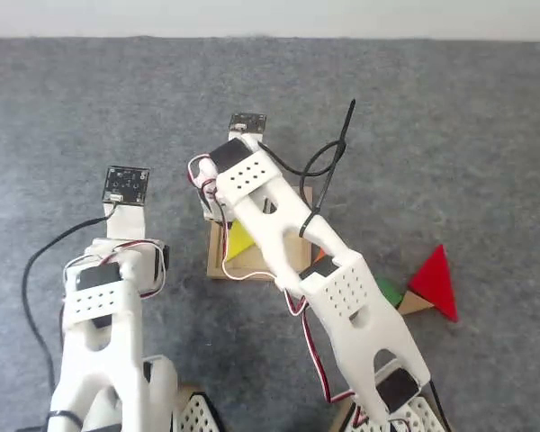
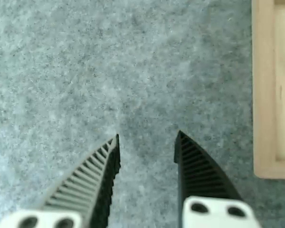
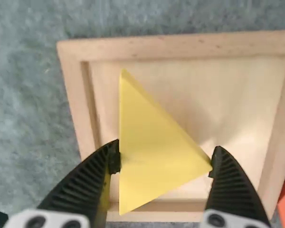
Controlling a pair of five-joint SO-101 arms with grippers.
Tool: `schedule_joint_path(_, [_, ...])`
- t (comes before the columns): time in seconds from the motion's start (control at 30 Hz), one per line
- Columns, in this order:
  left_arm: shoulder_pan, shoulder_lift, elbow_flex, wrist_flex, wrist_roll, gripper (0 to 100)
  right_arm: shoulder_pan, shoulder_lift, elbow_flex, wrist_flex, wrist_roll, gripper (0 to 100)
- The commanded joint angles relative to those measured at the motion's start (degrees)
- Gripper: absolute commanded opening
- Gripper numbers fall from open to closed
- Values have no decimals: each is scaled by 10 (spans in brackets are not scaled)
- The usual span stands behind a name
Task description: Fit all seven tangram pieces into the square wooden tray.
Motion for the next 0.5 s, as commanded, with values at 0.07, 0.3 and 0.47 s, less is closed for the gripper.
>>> schedule_joint_path(0.07, [-4, -21, -15, -10, 4, 184, -21, -13, -11, -13, -3, 225])
schedule_joint_path(0.3, [-5, -21, -15, -17, 6, 184, -23, -11, -11, -11, -5, 438])
schedule_joint_path(0.47, [-5, -21, -14, -17, 6, 184, -24, -15, -11, -12, 5, 473])
